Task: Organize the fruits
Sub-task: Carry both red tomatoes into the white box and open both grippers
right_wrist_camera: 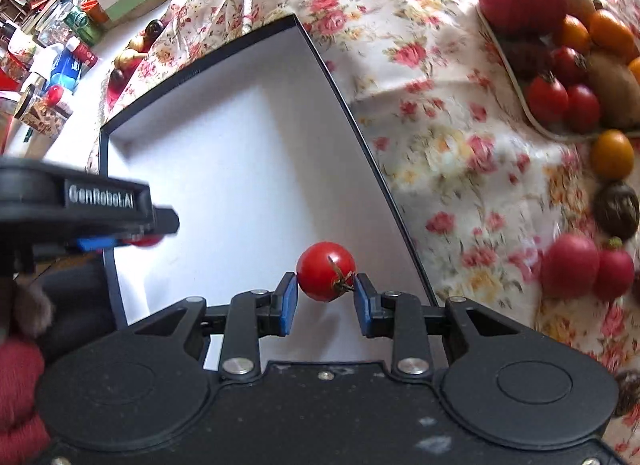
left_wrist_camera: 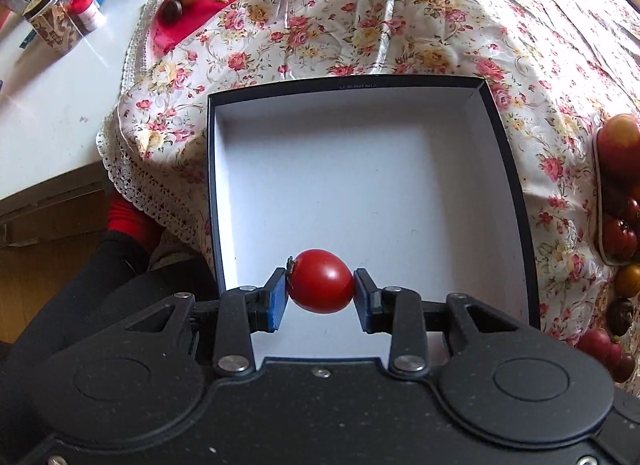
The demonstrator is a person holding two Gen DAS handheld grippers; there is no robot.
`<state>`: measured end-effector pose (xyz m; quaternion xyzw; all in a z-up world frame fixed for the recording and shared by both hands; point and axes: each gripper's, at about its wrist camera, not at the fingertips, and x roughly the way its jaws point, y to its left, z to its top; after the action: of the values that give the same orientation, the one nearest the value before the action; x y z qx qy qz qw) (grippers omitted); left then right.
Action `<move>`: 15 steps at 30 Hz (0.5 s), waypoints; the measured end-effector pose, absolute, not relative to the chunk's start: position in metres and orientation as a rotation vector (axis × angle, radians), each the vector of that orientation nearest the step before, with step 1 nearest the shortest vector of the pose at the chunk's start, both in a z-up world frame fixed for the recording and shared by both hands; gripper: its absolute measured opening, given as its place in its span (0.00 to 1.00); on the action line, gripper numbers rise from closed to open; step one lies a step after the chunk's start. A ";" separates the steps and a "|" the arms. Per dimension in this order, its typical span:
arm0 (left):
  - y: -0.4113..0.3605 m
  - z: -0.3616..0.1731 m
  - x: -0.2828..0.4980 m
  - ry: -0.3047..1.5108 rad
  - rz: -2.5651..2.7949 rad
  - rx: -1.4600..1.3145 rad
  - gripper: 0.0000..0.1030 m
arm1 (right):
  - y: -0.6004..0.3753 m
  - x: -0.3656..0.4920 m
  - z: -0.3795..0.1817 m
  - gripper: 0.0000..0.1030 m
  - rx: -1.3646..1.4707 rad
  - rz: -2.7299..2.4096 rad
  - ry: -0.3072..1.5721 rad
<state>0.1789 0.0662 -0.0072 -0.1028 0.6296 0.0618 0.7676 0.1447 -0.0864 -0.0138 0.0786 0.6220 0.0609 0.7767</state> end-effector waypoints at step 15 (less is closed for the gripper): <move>0.072 0.004 0.174 1.316 0.113 -0.239 0.42 | -0.094 0.148 0.000 0.34 0.200 0.140 1.290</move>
<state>0.1741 0.0720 0.0043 -0.1107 0.6098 0.0524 0.7830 0.1478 -0.0936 0.0001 0.0930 0.5996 0.0651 0.7922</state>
